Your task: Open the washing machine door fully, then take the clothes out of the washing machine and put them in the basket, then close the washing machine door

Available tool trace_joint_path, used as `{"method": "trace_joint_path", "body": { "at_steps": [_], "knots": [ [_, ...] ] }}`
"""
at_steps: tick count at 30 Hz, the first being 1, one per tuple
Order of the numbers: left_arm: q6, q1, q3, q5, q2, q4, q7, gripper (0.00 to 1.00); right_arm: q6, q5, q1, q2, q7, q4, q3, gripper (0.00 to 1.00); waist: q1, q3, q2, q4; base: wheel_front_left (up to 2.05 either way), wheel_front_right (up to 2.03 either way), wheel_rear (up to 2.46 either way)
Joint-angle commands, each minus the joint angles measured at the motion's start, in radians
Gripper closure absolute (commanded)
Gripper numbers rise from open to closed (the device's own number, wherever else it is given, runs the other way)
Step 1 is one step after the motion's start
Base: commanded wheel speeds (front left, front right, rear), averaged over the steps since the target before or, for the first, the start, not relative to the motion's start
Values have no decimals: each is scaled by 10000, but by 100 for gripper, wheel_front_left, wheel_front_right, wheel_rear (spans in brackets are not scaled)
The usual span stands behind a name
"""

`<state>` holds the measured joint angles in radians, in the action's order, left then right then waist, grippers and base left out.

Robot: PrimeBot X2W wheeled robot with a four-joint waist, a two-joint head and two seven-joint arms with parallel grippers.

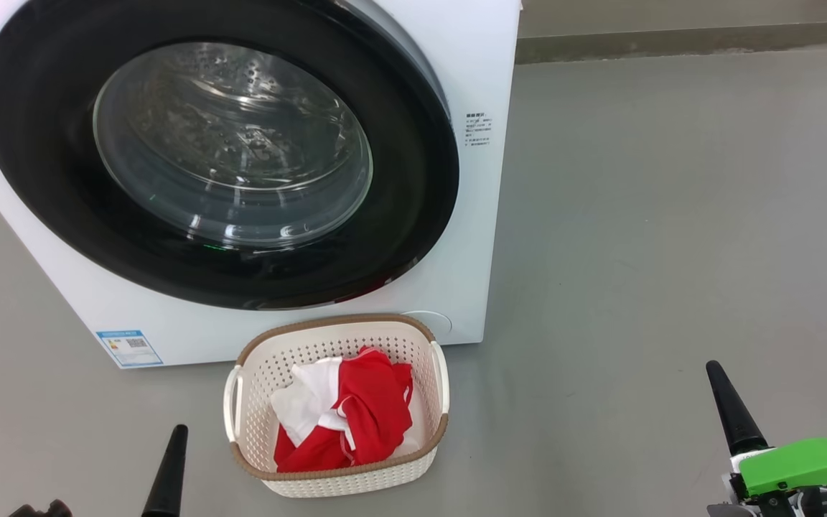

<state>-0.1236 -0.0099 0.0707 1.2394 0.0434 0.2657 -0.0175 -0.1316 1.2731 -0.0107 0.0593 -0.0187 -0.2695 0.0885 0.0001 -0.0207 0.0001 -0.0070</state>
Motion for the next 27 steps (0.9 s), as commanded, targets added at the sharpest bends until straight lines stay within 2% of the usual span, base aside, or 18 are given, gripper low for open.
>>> {"method": "trace_joint_path", "body": {
  "at_steps": [1,27],
  "knots": [
    [-55,-558,306,406,77,-219,-114,100,7,391,-586,76,-85,250,-52,100,-1,16,-1,6,0,0,0],
    [-69,-932,420,3309,69,-208,-861,100,9,3007,-928,-72,-851,248,224,100,-1,212,-1,62,0,0,0]
  ]
}}
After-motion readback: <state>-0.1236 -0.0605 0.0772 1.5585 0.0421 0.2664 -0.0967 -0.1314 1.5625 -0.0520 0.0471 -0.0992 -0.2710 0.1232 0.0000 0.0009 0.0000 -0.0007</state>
